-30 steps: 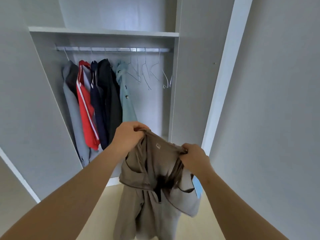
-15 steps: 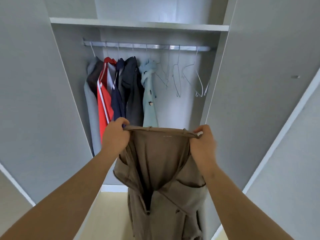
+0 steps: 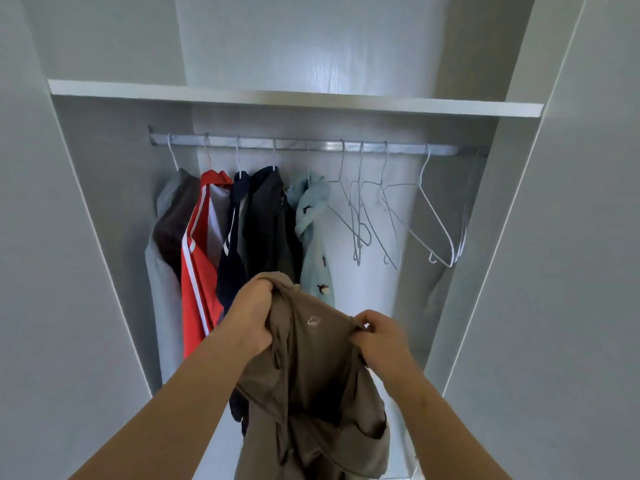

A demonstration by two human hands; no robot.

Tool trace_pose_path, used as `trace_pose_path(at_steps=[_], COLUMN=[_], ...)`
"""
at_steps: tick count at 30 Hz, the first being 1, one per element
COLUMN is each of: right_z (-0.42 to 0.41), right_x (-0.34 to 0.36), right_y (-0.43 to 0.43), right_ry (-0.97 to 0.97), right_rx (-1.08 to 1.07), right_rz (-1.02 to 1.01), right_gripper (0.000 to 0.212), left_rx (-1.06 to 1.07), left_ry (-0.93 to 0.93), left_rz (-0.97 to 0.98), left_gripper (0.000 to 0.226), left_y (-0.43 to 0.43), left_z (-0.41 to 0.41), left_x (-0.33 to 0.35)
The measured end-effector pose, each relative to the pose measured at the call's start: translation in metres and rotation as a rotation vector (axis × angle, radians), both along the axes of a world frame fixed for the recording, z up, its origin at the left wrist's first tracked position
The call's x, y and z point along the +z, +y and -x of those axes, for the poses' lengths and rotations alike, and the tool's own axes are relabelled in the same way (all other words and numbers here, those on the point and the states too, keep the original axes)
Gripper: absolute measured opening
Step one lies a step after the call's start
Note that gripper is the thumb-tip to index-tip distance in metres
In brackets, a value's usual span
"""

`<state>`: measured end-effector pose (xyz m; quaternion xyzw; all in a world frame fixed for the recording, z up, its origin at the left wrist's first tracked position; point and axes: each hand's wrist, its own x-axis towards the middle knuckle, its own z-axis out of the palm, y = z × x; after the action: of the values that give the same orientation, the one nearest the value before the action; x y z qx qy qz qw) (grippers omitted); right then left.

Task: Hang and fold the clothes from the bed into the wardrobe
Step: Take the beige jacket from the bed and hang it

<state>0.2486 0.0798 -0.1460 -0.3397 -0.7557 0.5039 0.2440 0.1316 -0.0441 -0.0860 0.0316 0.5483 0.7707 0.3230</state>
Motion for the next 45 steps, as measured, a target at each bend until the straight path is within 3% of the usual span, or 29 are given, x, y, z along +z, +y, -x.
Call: trace_pose_path(at_steps=[5, 10, 15, 19, 21, 25, 28, 35, 38, 45], right_z=[0.041, 0.089, 0.131, 0.153, 0.160, 0.163, 0.162, 0.163, 0.169, 0.180], right_x=[0.006, 0.018, 0.029, 0.027, 0.022, 0.012, 0.005, 0.006, 0.012, 0.022], right_y=[0.026, 0.077, 0.135, 0.165, 0.183, 0.206, 0.219, 0.232, 0.238, 0.247], right_ry=[0.025, 0.197, 0.043, -0.040, -0.018, 0.046, 0.062, 0.052, -0.066, -0.287], right_rx=[0.114, -0.187, -0.321, -0.199, -0.133, -0.089, -0.097, -0.064, -0.062, -0.136], right_rz=[0.079, -0.037, -0.368, -0.389, -0.359, -0.413, -0.377, -0.284, -0.365, -0.607], right_gripper=[0.020, 0.005, 0.041, 0.062, 0.061, 0.049, 0.040, 0.035, 0.040, 0.031], left_rx=[0.016, 0.008, 0.030, 0.011, 0.012, -0.067, -0.162, -0.170, -0.166, -0.138], left_ry=[0.015, 0.057, 0.259, 0.397, 0.511, 0.913, 1.042, 1.024, 1.027, 0.960], left_rz=[0.007, 0.001, 0.076, 0.162, 0.232, 0.533, 0.730, 0.868, 0.870, 0.820], left_gripper=[0.019, 0.022, 0.021, 0.022, 0.029, 0.041, 0.043, 0.039, 0.037, 0.031], left_y=[0.035, 0.070, 0.114, 0.145, 0.164, 0.193, 0.211, 0.226, 0.229, 0.219], left_z=[0.035, 0.061, 0.088, 0.103, 0.111, 0.119, 0.121, 0.136, 0.139, 0.148], left_x=[0.008, 0.016, 0.032, 0.037, 0.033, 0.011, -0.010, -0.030, -0.030, -0.034])
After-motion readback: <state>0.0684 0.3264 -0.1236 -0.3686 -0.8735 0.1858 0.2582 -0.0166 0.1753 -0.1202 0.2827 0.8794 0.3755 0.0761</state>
